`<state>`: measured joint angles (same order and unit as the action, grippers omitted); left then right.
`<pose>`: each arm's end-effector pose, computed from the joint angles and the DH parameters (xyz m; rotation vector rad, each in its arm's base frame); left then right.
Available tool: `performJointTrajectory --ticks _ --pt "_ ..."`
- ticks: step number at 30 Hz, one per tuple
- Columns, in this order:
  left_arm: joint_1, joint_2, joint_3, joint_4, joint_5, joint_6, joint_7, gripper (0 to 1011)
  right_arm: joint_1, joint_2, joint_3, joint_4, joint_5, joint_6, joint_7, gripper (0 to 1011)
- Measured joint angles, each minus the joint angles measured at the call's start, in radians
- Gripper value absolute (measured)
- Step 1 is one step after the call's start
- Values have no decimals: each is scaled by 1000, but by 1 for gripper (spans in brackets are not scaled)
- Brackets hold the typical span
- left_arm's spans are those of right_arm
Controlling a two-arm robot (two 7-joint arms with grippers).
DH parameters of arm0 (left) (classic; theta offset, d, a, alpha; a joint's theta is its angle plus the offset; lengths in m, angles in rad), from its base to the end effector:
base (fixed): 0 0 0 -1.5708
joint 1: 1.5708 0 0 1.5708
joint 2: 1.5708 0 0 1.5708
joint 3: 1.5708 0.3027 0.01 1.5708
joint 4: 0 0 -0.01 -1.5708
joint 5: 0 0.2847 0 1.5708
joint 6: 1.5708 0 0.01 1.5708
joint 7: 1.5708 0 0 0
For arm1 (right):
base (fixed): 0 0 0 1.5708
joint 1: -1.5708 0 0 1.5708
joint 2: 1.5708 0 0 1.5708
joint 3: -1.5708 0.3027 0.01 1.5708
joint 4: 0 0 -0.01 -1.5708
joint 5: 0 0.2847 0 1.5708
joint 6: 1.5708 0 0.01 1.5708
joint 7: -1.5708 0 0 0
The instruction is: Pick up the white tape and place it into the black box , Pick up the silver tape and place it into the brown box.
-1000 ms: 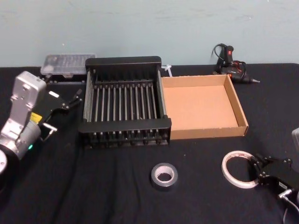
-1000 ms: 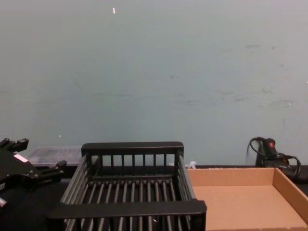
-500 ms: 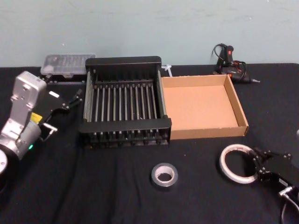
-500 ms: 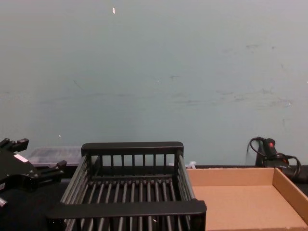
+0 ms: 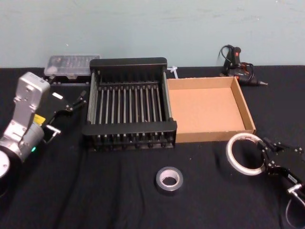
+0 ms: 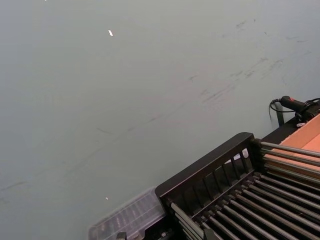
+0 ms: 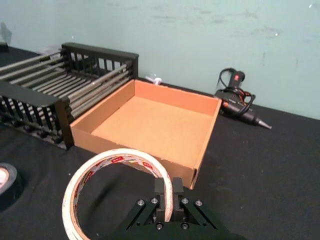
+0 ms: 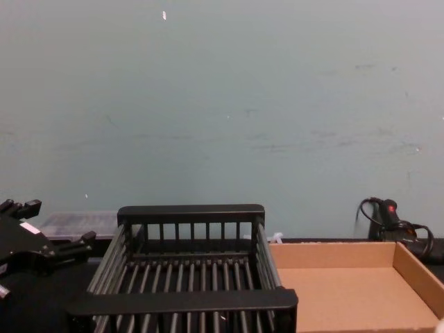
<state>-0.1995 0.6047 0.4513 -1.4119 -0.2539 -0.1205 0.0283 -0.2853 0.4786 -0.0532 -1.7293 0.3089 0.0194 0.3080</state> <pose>0.3374 0.0963 -0.3079 0.3046 -0.2850 1.2481 0.2214 -0.1083 -0.3190 -0.2375 0.0583 -1.1260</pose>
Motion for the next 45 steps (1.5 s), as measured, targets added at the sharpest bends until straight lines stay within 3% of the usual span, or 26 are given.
performJointTrajectory --ticks 10,18,30,45 --pt "0 0 0 0 0 0 0 1001 5 -12 5 -7 5 -10 4 95" --pt "0 0 0 0 0 0 0 1001 47 -20 -13 4 5 20 4 95" --pt "0 0 0 0 0 0 0 1001 162 -40 -67 51 -18 56 2 95" --pt "0 0 0 0 0 0 0 1001 327 -99 -144 162 -47 56 7 95"
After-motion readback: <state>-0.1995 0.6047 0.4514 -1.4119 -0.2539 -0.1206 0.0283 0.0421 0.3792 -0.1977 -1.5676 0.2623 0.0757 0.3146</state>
